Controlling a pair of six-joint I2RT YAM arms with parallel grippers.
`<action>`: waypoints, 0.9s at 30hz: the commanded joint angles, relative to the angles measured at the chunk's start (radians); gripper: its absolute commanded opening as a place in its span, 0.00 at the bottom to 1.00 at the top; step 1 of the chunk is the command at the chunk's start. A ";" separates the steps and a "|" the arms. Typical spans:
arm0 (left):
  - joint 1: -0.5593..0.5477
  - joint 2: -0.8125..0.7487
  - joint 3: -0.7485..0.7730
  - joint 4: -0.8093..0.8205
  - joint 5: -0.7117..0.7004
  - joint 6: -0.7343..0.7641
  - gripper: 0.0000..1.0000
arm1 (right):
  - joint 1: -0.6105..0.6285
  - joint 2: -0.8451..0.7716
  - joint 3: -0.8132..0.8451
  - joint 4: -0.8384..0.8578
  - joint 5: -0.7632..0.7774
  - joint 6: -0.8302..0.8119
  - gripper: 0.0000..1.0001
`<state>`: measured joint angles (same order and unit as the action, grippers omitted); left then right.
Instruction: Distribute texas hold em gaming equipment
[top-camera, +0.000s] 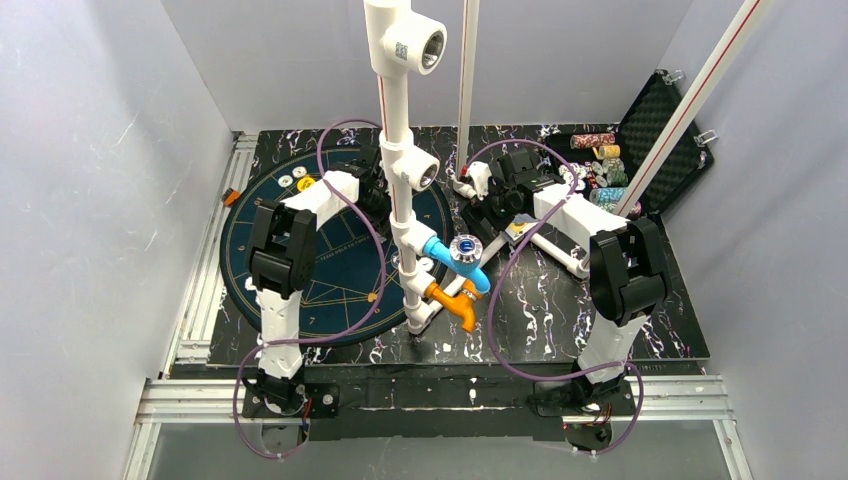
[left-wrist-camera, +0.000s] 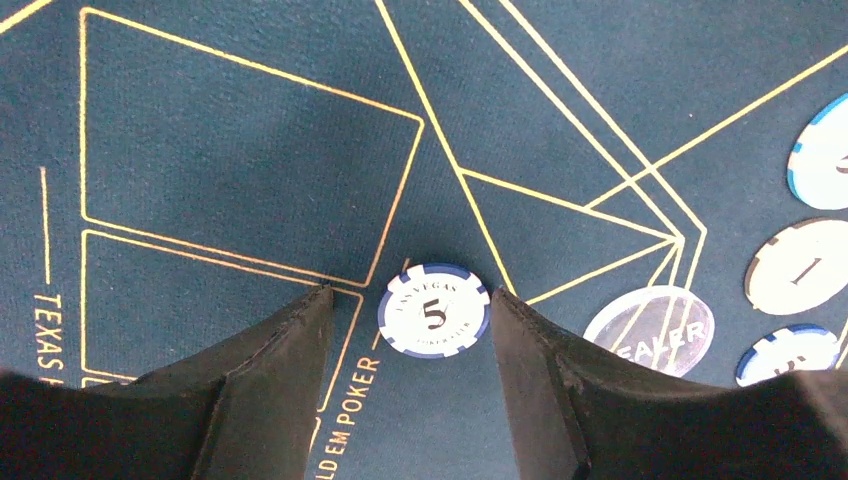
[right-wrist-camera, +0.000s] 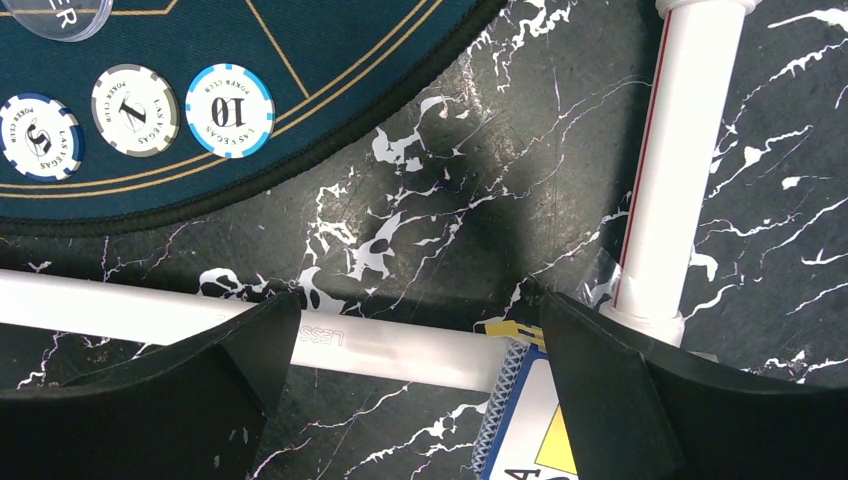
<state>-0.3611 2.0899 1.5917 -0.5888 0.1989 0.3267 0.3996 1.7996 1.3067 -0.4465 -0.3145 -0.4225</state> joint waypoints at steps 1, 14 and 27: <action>-0.014 -0.004 -0.033 -0.010 -0.019 0.016 0.56 | 0.001 -0.005 0.011 0.016 0.007 -0.009 1.00; -0.030 -0.043 -0.155 -0.014 -0.012 0.025 0.57 | 0.000 -0.004 0.011 0.019 0.020 -0.010 1.00; -0.032 -0.017 -0.147 -0.020 -0.031 0.018 0.45 | 0.001 0.003 0.013 0.021 0.015 -0.012 1.00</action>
<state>-0.3828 2.0167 1.4506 -0.4706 0.1616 0.3656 0.3996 1.8000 1.3067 -0.4458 -0.2966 -0.4240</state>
